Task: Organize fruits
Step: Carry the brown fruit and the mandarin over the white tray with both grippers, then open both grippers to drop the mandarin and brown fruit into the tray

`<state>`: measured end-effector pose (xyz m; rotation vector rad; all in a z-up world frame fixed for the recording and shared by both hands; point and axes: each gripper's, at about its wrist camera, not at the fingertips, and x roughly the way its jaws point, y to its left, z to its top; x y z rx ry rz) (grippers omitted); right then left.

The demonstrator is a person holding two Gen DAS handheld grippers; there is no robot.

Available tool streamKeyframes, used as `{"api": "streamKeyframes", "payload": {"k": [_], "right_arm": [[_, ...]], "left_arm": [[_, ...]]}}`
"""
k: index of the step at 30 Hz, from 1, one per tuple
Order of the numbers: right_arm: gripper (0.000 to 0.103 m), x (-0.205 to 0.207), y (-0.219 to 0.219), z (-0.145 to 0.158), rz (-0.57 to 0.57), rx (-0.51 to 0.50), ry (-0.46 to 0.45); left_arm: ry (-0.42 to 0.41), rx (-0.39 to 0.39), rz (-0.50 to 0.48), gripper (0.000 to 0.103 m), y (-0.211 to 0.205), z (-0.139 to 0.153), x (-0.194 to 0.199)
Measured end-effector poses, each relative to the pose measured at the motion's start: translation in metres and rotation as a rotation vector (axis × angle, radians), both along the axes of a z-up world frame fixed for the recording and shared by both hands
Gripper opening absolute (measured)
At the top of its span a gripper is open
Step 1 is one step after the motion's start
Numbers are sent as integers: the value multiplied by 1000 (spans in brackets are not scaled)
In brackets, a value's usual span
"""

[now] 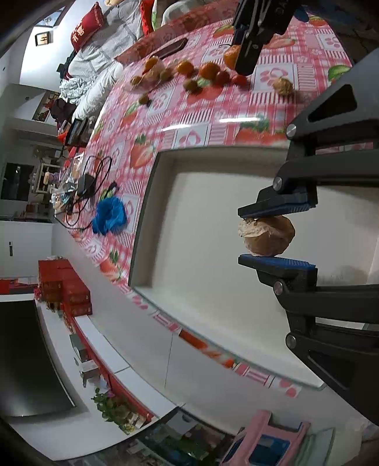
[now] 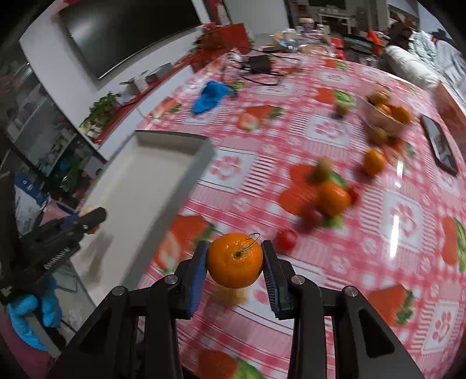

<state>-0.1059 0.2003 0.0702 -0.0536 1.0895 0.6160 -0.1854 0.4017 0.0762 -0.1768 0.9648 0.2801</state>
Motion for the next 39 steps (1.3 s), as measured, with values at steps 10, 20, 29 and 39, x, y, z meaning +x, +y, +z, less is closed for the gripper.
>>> {"api": "streamKeyframes", "payload": {"k": [10, 20, 29, 39], "right_arm": [[38, 12, 80, 0, 112, -3, 19], [38, 14, 125, -17, 173, -22, 60], [38, 9, 136, -33, 197, -54, 91], [83, 2, 134, -21, 198, -41, 57]], "left_arm": [[34, 3, 42, 28, 34, -13, 5], [91, -17, 38, 28, 40, -39, 4], [92, -2, 12, 34, 30, -47, 0], [66, 29, 6, 80, 20, -38, -6]]}}
